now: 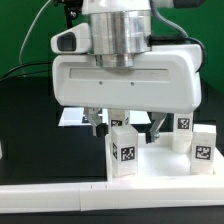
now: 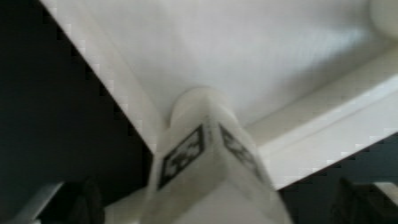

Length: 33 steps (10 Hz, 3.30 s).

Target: Assemble square table

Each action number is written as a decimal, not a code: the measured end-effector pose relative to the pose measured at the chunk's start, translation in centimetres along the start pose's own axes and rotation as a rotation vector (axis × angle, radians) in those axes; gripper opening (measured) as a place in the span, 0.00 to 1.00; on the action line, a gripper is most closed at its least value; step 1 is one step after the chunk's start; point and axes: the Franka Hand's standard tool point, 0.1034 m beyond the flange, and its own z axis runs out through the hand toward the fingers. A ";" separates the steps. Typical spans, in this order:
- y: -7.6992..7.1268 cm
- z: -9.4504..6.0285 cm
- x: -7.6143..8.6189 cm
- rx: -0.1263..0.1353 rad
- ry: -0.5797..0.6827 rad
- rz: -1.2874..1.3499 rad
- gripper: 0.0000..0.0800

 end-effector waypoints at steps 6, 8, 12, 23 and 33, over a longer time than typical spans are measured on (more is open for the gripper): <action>0.5 0.2 0.1 -0.020 -0.010 -0.503 0.80; 0.5 0.2 0.0 -0.019 -0.009 -0.420 0.58; 0.4 0.2 0.0 -0.020 -0.005 -0.125 0.36; 0.3 0.4 -0.3 0.070 -0.011 0.956 0.37; -0.8 0.1 -0.2 -0.004 0.056 -0.385 0.81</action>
Offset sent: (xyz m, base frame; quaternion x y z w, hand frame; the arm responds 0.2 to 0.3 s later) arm 0.0009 0.0232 0.0014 0.0157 -0.0171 -0.4438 0.8958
